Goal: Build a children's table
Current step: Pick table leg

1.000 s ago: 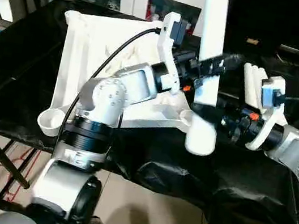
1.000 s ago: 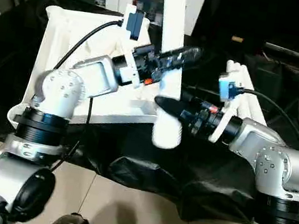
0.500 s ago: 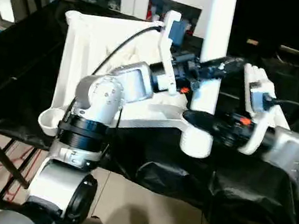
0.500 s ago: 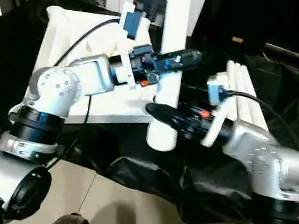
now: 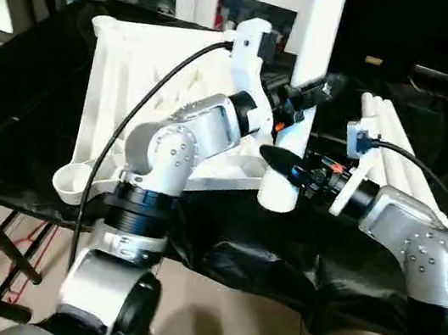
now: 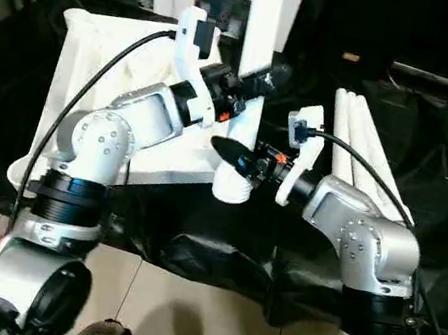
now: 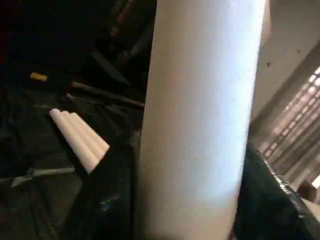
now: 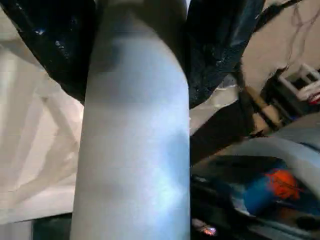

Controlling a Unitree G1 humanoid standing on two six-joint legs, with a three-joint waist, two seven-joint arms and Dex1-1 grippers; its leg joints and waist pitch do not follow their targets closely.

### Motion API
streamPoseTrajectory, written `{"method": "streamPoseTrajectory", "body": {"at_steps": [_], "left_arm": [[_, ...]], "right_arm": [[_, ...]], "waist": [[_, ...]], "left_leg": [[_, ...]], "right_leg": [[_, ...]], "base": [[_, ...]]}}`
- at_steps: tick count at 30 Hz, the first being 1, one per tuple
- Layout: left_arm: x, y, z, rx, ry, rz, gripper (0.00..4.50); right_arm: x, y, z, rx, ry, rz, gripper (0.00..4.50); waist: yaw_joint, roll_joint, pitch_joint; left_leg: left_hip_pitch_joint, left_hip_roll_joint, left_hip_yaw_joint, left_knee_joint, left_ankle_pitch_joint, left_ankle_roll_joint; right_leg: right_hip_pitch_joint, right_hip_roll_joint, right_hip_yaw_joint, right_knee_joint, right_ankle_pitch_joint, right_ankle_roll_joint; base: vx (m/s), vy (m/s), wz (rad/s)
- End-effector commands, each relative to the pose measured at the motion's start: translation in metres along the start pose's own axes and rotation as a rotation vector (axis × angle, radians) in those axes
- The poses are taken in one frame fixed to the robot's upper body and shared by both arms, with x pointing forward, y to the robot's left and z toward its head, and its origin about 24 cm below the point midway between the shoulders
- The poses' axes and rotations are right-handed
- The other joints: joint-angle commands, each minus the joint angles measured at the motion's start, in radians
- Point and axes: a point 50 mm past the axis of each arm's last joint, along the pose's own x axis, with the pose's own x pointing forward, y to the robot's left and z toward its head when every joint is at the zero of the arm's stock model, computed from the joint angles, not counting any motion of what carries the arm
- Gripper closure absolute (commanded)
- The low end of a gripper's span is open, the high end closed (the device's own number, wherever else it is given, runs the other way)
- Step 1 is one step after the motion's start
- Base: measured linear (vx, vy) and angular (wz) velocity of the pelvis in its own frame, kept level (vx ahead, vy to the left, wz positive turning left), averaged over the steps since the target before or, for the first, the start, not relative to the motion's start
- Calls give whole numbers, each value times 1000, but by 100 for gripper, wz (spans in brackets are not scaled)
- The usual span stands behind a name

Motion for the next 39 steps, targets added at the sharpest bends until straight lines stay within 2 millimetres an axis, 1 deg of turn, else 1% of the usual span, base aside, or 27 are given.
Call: {"method": "streamPoseTrajectory", "body": {"at_steps": [1,2,3,4,5,9,14,15,16,17,18,19,20,21,23,25,26,27,28,29,30,31,32,33,35,36,39], "left_arm": [[3,-8,7,15,-35,-1,229],[3,-7,7,13,-32,11,224],[3,-7,7,13,-31,11,236],[4,-7,7,13,-31,9,249],[4,-8,7,11,-31,7,255],[4,-10,8,17,-30,-7,259],[6,-14,7,45,-7,-40,262],[6,-14,6,49,-2,-46,262],[6,-15,6,52,1,-49,262],[7,-15,6,66,11,-59,262],[7,-16,5,84,24,-69,262],[7,-16,5,87,26,-72,262],[7,-16,5,95,32,-79,262],[8,-17,5,108,40,-87,262],[8,-17,5,133,55,-107,262],[8,-17,5,144,65,-116,262],[8,-17,4,147,68,-119,262],[8,-17,4,147,69,-120,262],[8,-17,4,149,71,-122,262],[8,-17,4,149,71,-122,263],[8,-18,4,157,80,-130,263],[7,-18,4,167,89,-140,263],[7,-18,4,172,93,-145,263],[7,-18,4,175,96,-149,264],[7,-19,3,175,98,-154,264],[6,-20,2,174,105,-166,264],[6,-21,1,167,120,-181,264]], "right_arm": [[-4,-7,-2,14,-6,-63,259],[-4,-7,-1,9,-8,-59,259],[-3,-7,-1,9,-8,-59,259],[-3,-7,0,9,-8,-59,259],[-3,-6,0,7,-9,-56,259],[-3,-5,3,-6,-6,-42,260],[-5,-5,6,-43,-3,-31,260],[-6,-5,7,-49,-3,-27,260],[-7,-5,7,-51,-3,-24,204],[-9,-4,9,-18,-5,12,190],[-13,-2,12,-9,2,53,190],[-14,-2,12,-13,6,56,184],[-15,-2,13,-24,17,62,170],[-17,-3,14,-49,36,56,156],[-21,-7,17,-55,78,68,143],[-24,-9,19,-53,107,80,142],[-25,-10,20,-49,122,84,142],[-25,-10,20,-50,124,85,142],[-26,-10,21,-53,132,86,142],[-26,-10,21,-53,132,86,142],[-27,-11,20,-57,155,93,142],[-28,-11,19,-60,178,107,142],[-29,-11,18,-60,190,116,142],[-29,-11,17,-60,199,122,142],[-28,-11,16,-60,203,126,142],[-25,-11,14,-60,215,135,142],[-24,-10,14,-65,220,144,142]], "waist": [[-1,-11,-104],[-1,-11,-104],[-2,-10,-103],[-2,-12,-103],[-2,-10,-102],[0,-8,-102],[-1,-9,-103],[0,-8,-103],[0,-9,-103],[0,-9,-103],[0,-9,-103],[1,-9,-103],[1,-5,-103],[0,-4,-104],[-1,-5,-104],[-1,-4,-104],[0,-6,-103],[-1,-5,-103],[-2,-11,-103],[-1,-9,-103],[-1,-10,-105],[-1,-14,-105],[1,-15,-105],[1,-13,-104],[0,-13,-105],[0,-17,-105],[0,-15,-104]], "left_leg": [[34,50,-21,-71,-97,-21],[34,50,-21,-72,-103,-18],[35,50,-21,-71,-103,-17],[36,50,-20,-71,-104,-17],[35,50,-20,-72,-107,-18],[37,51,-20,-72,-111,-21],[34,49,-20,-72,-106,-22],[34,50,-21,-72,-105,-22],[35,50,-21,-72,-104,-22],[36,49,-20,-71,-105,-19],[36,49,-20,-71,-102,-15],[36,49,-20,-70,-102,-13],[36,50,-21,-70,-109,-14],[36,51,-21,-71,-110,-18],[35,50,-21,-70,-101,-19],[37,49,-20,-69,-109,-17],[37,50,-20,-68,-107,-17],[36,50,-20,-68,-107,-15],[36,51,-19,-68,-108,-14],[36,51,-20,-67,-101,-10],[35,49,-20,-65,-93,-5],[36,49,-18,-65,-93,-1],[36,50,-18,-64,-86,4],[35,51,-18,-64,-82,7],[35,51,-18,-63,-82,10],[35,50,-18,-62,-77,15],[35,51,-18,-63,-80,15]], "right_leg": [[48,-76,36,-74,-29,-200],[48,-75,36,-76,-36,-194],[47,-76,36,-75,-43,-193],[45,-76,37,-76,-45,-193],[46,-77,37,-77,-54,-193],[44,-76,37,-77,-58,-190],[46,-76,37,-76,-48,-185],[46,-77,37,-76,-48,-185],[46,-76,36,-76,-45,-186],[46,-76,37,-77,-43,-188],[47,-75,37,-76,-39,-190],[47,-75,37,-75,-38,-191],[46,-74,37,-77,-42,-190],[47,-75,37,-76,-37,-190],[49,-74,37,-75,-26,-193],[48,-74,37,-76,-36,-200],[50,-75,37,-77,-37,-204],[49,-75,37,-76,-35,-208],[49,-75,37,-76,-34,-209],[50,-76,37,-74,-27,-216],[50,-76,36,-73,-19,-221],[50,-76,36,-74,-20,-223],[52,-77,36,-73,-22,-225],[50,-77,36,-72,-21,-225],[49,-76,36,-71,-20,-230],[50,-77,35,-70,-19,-235],[48,-77,35,-71,-32,-238]], "base": [[0,0,0],[0,0,0],[0,0,0],[0,0,0],[0,0,0],[0,0,0],[0,0,0],[0,0,0],[0,0,0],[0,0,0],[0,0,0],[0,0,0],[0,0,0],[0,0,0],[0,0,0],[0,0,0],[0,0,0],[0,0,0],[0,0,0],[0,0,0],[0,0,0],[0,0,0],[0,0,0],[0,0,0],[0,0,0],[0,0,0],[0,0,0]]}}
